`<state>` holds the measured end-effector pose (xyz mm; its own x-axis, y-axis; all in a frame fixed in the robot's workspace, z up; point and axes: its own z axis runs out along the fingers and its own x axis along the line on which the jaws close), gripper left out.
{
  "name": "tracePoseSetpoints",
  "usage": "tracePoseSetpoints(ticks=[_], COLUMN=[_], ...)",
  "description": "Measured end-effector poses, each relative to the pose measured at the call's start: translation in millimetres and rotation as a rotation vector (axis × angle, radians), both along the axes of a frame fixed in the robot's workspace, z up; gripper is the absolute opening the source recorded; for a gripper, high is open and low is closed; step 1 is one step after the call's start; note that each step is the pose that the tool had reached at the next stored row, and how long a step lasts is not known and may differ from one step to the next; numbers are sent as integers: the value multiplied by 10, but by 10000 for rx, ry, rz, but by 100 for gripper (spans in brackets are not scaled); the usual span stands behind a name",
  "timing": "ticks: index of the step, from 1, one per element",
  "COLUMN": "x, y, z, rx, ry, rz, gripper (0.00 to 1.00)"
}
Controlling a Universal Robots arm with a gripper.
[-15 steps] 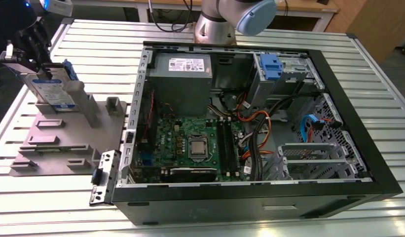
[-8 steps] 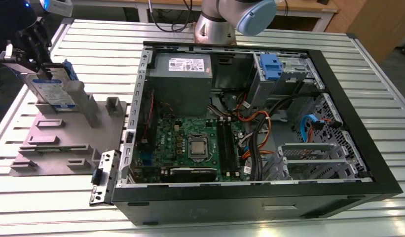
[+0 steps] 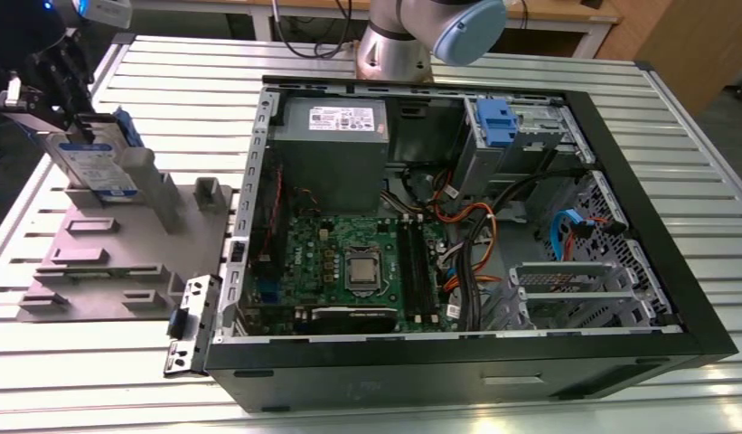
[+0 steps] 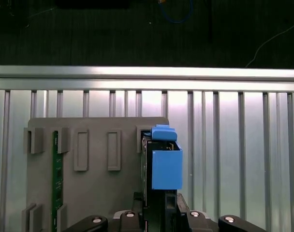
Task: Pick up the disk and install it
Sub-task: 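Pick up the disk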
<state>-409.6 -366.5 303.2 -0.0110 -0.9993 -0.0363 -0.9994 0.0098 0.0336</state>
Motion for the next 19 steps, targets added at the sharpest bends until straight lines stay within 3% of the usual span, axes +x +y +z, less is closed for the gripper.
tracePoseSetpoints(ticks=[14,15,16,19], x=[0,3,8,7], y=[0,0,0,0], z=[4,4,4,4], rx=[0,1,4,10], ry=[-1,38,175,209], rz=[-4,-4,-4,-5], gripper=[35,35,35,35])
